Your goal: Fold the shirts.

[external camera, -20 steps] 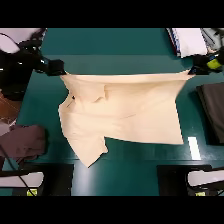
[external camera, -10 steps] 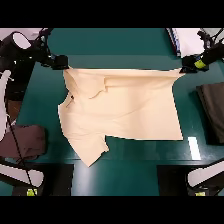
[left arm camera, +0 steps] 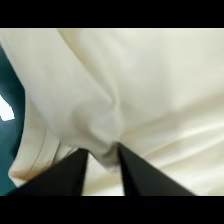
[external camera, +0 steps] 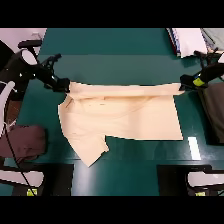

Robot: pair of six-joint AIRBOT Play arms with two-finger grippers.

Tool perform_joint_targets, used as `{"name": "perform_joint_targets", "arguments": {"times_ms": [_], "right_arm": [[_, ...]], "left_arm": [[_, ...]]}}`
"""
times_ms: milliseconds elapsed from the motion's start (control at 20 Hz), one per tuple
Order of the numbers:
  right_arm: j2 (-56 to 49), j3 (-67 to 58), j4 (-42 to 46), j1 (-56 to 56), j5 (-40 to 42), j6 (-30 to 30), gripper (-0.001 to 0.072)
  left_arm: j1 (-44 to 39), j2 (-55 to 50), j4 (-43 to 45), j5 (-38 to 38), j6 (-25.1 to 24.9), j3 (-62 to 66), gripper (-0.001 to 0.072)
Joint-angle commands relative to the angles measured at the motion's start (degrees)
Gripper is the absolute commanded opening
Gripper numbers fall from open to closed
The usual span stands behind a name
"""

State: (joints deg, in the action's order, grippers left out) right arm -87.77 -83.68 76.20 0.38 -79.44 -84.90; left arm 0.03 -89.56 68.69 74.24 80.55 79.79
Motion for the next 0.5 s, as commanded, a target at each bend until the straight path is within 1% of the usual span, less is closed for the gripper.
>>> {"name": "perform_joint_targets", "arguments": {"times_ms": [0,50,100,150,250,350,450], "right_arm": [[2.3,7.5,-3.4,0.0,2.6,0.1,0.0025],[2.3,8.3,-4.9,0.0,2.9,0.1,0.0214],[2.3,8.7,-5.9,0.0,3.3,0.1,0.0447],[2.3,8.4,-6.2,-0.4,2.8,0.1,0.0484],[3.8,8.0,-6.0,-0.8,-0.6,0.3,0.0483],[8.3,10.7,-6.2,-1.9,-1.1,0.6,0.0483],[13.2,14.6,-6.2,-2.7,-0.8,0.6,0.0483]], "left_arm": [[0.0,0.8,-2.9,-1.4,0.0,-6.1,0.0408],[0.0,0.8,-2.9,-1.7,0.0,-6.2,0.0408],[0.0,1.3,-2.7,-1.6,0.0,-6.2,0.0408],[0.2,2.4,-1.7,-1.3,0.0,-6.2,0.0408],[0.1,6.8,2.0,1.0,0.0,-7.0,0.0408],[0.1,13.9,6.1,1.0,0.9,-13.0,0.0409],[0.1,21.8,5.9,-0.6,2.2,-22.5,0.0409]]}}
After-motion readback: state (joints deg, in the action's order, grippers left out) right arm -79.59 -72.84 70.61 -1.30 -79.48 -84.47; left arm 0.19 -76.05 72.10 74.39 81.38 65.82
